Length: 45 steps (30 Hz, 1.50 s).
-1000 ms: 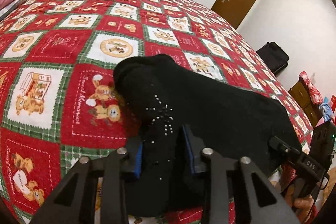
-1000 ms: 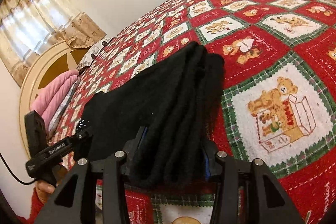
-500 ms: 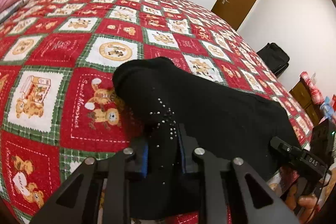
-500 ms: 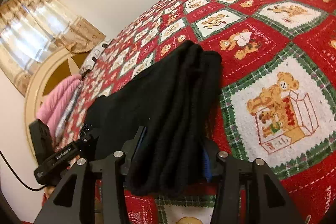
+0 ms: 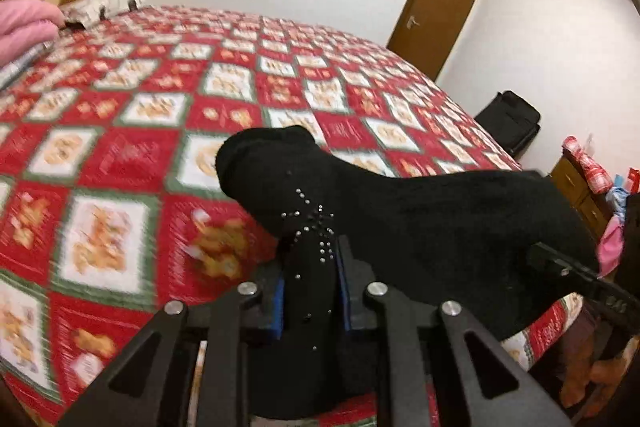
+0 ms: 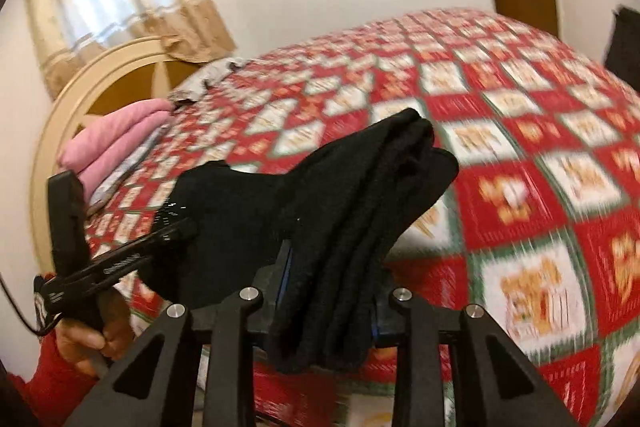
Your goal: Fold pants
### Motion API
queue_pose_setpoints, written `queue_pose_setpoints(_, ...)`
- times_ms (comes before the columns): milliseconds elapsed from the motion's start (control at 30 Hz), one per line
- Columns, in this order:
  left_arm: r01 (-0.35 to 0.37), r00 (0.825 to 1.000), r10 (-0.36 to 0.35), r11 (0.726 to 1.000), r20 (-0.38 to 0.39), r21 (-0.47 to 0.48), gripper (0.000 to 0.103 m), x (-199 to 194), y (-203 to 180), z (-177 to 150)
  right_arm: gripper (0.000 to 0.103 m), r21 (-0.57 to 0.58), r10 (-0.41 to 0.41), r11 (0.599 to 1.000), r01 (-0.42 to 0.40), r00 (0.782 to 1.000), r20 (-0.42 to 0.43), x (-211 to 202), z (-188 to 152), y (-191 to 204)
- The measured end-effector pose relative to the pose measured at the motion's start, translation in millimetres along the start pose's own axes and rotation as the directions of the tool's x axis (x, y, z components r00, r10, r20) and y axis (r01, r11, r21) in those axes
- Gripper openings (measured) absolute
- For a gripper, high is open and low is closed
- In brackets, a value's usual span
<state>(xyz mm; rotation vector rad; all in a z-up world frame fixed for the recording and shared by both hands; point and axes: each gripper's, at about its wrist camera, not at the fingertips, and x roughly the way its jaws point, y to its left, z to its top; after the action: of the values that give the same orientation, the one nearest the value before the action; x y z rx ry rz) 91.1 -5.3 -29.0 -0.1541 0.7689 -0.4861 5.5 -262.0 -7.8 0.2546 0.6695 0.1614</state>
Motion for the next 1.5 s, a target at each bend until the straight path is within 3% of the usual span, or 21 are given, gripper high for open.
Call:
queue_pose_setpoints(133, -0.059, 0.995, 0.059, 0.998, 0.083, -0.004, 0.021, -24.6, 21.7, 21.2, 0.03, -0.109, 0.059, 0.992, -0.056, 0.998, 0.022, 7.2, 27.7, 39.1)
queue_pose_setpoints(267, -0.15, 0.977, 0.154, 0.988, 0.149, -0.038, 0.021, -45.0, 55.8, 39.9, 0.03, -0.195, 0.132, 0.973, -0.124, 0.991, 0.032, 35.8, 58.2, 75.3)
queue_pose_setpoints(367, -0.236, 0.951, 0.247, 0.969, 0.186, -0.078, 0.021, -55.6, 87.9, 53.4, 0.03, -0.254, 0.199, 0.949, -0.187, 0.98, 0.02, 72.3, 80.4, 106.6)
queue_pose_setpoints(500, -0.355, 0.904, 0.373, 0.927, 0.21, -0.119, 0.021, -57.1, 128.8, 67.5, 0.03, -0.346, 0.235, 0.911, -0.224, 0.972, -0.008, 131.2, 101.9, 149.3)
queue_pose_setpoints(567, -0.412, 0.881, 0.431, 0.901, 0.193, -0.135, 0.021, -47.0, 152.4, 70.6, 0.03, -0.385, 0.225, 0.896, -0.22, 0.974, -0.032, 165.2, 109.1, 166.1)
queue_pose_setpoints(700, -0.468, 0.863, 0.487, 0.87, 0.134, -0.154, 0.021, -19.3, 186.0, 64.7, 0.03, -0.405, 0.18, 0.89, -0.207, 0.978, -0.106, 232.1, 112.6, 178.2)
queue_pose_setpoints(833, -0.534, 0.839, 0.543, 0.832, 0.029, -0.152, 0.022, 21.0, 214.6, 46.9, 0.031, -0.405, 0.114, 0.895, -0.185, 0.974, -0.195, 289.6, 97.6, 174.8)
queue_pose_setpoints(900, -0.532, 0.841, 0.541, 0.833, 0.02, -0.154, 0.028, 25.4, 219.7, 38.6, 0.037, -0.401, 0.099, 0.899, -0.175, 0.974, -0.202, 308.4, 89.4, 166.7)
queue_pose_setpoints(967, -0.546, 0.829, 0.558, 0.824, 0.045, -0.149, 0.032, 24.3, 219.3, 35.0, 0.046, -0.352, 0.128, 0.915, -0.198, 0.969, -0.212, 309.8, 90.2, 157.5)
queue_pose_setpoints(1000, -0.546, 0.829, 0.557, 0.824, 0.044, -0.151, 0.035, 23.4, 218.4, 35.8, 0.058, -0.317, 0.137, 0.927, -0.201, 0.967, -0.213, 310.7, 93.9, 150.0)
queue_pose_setpoints(1033, -0.559, 0.82, 0.571, 0.814, 0.038, -0.159, 0.044, 22.8, 220.9, 36.3, 0.068, -0.293, 0.136, 0.936, -0.198, 0.966, -0.218, 312.8, 95.1, 145.4)
queue_pose_setpoints(1100, -0.594, 0.795, 0.606, 0.786, 0.028, -0.173, 0.075, 18.5, 222.7, 36.1, 0.069, -0.224, 0.173, 0.948, -0.227, 0.956, -0.236, 316.5, 97.5, 134.4)
queue_pose_setpoints(1133, -0.598, 0.79, 0.612, 0.779, 0.022, -0.187, 0.078, 14.2, 226.4, 34.7, 0.069, -0.198, 0.198, 0.949, -0.247, 0.952, -0.235, 313.8, 98.7, 130.6)
queue_pose_setpoints(1233, -0.582, 0.803, 0.596, 0.783, -0.007, -0.219, 0.081, -3.4, 233.0, 28.0, 0.069, -0.117, 0.232, 0.958, -0.263, 0.946, -0.228, 297.0, 99.6, 117.4)
queue_pose_setpoints(1300, -0.616, 0.776, 0.631, 0.756, -0.004, -0.22, 0.092, -19.5, 231.7, 20.1, 0.069, -0.033, 0.248, 0.966, -0.257, 0.953, -0.172, 276.9, 98.3, 103.0)
queue_pose_setpoints(1367, -0.652, 0.742, 0.67, 0.725, 0.011, -0.222, 0.093, -32.5, 226.3, 13.2, 0.069, 0.067, 0.206, 0.977, -0.202, 0.976, -0.064, 246.8, 96.9, 85.8)
queue_pose_setpoints(1400, -0.662, 0.732, 0.681, 0.716, 0.014, -0.221, 0.093, -37.3, 222.7, 10.4, 0.069, 0.062, 0.173, 0.983, -0.171, 0.985, -0.021, 233.8, 96.3, 86.5)
queue_pose_setpoints(1467, -0.672, 0.724, 0.69, 0.707, 0.007, -0.218, 0.092, -41.2, 216.9, 8.8, 0.043, -0.04, 0.121, 0.992, -0.12, 0.992, 0.023, 215.6, 95.6, 103.5)
queue_pose_setpoints(1500, -0.67, 0.725, 0.688, 0.711, 0.013, -0.213, 0.092, -43.1, 209.4, 8.7, 0.017, -0.126, 0.119, 0.985, -0.114, 0.992, 0.033, 208.2, 93.9, 119.5)
